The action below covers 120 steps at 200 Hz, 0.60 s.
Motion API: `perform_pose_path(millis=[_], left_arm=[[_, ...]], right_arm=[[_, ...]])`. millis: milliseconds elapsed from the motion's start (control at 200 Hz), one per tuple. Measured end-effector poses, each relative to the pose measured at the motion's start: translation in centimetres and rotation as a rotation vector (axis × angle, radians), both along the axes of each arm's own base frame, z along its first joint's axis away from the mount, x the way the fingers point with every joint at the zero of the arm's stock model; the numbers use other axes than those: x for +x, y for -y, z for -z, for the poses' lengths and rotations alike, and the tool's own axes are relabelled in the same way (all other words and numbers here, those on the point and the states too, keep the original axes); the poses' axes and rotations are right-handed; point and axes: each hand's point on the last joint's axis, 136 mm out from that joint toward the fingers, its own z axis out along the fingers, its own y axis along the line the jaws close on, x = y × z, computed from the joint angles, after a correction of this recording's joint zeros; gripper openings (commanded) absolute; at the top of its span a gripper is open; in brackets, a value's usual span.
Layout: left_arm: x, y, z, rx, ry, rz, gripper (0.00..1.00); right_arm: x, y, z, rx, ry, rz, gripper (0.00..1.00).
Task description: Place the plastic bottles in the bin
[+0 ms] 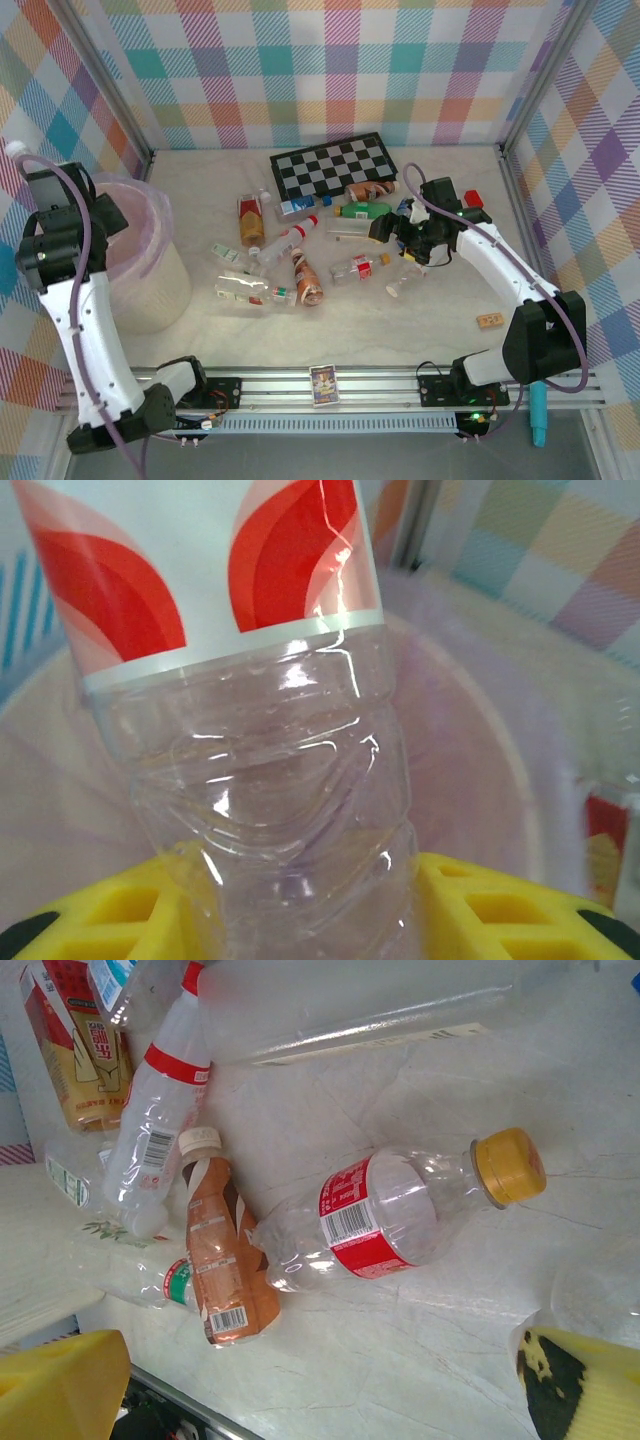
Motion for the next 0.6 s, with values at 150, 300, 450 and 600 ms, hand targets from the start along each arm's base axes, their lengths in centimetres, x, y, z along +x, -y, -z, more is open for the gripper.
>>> perform_pose_path(millis=[150,300,450,600], left_arm=[[0.3,-0.2,4.7,-0.105,-0.099,0.007,0.32],[-0.5,1.3,7.7,-0.17,-0.137,0.045,0.4],[-0.9,1.8,9.4,-0.194,-0.144,0.053,0.66],[-0.6,1.9,9.6,-0.202,-0.124,0.058,0.8]], right_arm=[[0.0,0.0,0.0,-0.004,0.007,-0.008,0.99],[0.0,0.0,0.0,-0.006,0.011,-0.016,0.99],[0.0,0.0,0.0,-0.006,0.012,-0.016,0.99],[0.0,0.0,0.0,-0.006,0.012,-0.016,0.99]])
